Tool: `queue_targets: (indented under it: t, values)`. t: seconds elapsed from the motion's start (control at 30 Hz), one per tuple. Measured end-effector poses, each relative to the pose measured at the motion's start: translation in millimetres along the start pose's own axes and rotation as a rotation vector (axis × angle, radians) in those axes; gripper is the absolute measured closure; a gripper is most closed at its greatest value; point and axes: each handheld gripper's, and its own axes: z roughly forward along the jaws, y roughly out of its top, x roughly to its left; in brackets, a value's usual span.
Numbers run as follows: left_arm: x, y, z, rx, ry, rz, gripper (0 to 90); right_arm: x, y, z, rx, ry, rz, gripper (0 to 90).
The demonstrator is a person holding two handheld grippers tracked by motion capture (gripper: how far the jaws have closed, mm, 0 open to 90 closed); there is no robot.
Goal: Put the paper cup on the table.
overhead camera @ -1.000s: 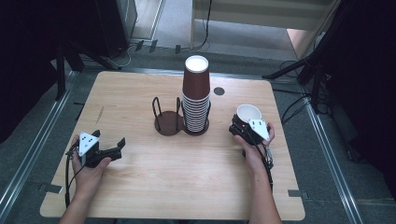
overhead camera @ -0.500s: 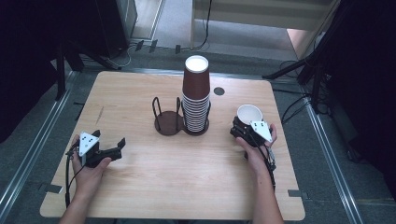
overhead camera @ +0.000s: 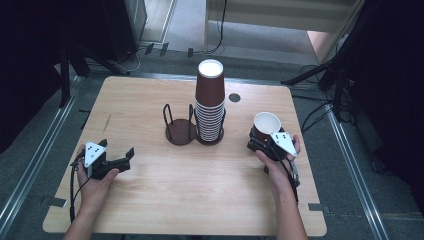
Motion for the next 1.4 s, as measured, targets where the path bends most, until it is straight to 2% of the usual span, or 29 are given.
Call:
queue_targets:
  t: [0.3, 0.37, 0.57, 0.93, 1.1, 1.4]
  values:
    - [-0.2, 0.0, 0.0, 0.000, 0.000, 0.004, 0.0, 1.6, 11.2, -15.2, -0.019, 0.030, 0.014, 0.0]
    - [-0.2, 0.0, -0.1, 0.000, 0.000, 0.004, 0.0, 1.6, 13.1, -18.1, -0.027, 0.032, 0.002, 0.0]
    - [-0.3, 0.0, -0.1, -0.001, 0.000, 0.002, 0.0, 1.9, 17.5, -29.0, -0.036, 0.053, 0.018, 0.0]
    - [-0.4, 0.0, -0.3, 0.001, 0.001, 0.007, 0.0, -0.8, 25.5, -50.5, -0.056, 0.069, 0.001, 0.0]
    - [-0.4, 0.0, -0.5, 0.003, 0.000, 0.008, 0.0, -6.4, 25.3, -61.1, -0.066, 0.055, -0.030, 0.0]
    - [-0.7, -0.1, -0.4, 0.003, 0.002, 0.011, 0.0, -23.1, 20.7, -83.0, -0.073, 0.043, -0.034, 0.0]
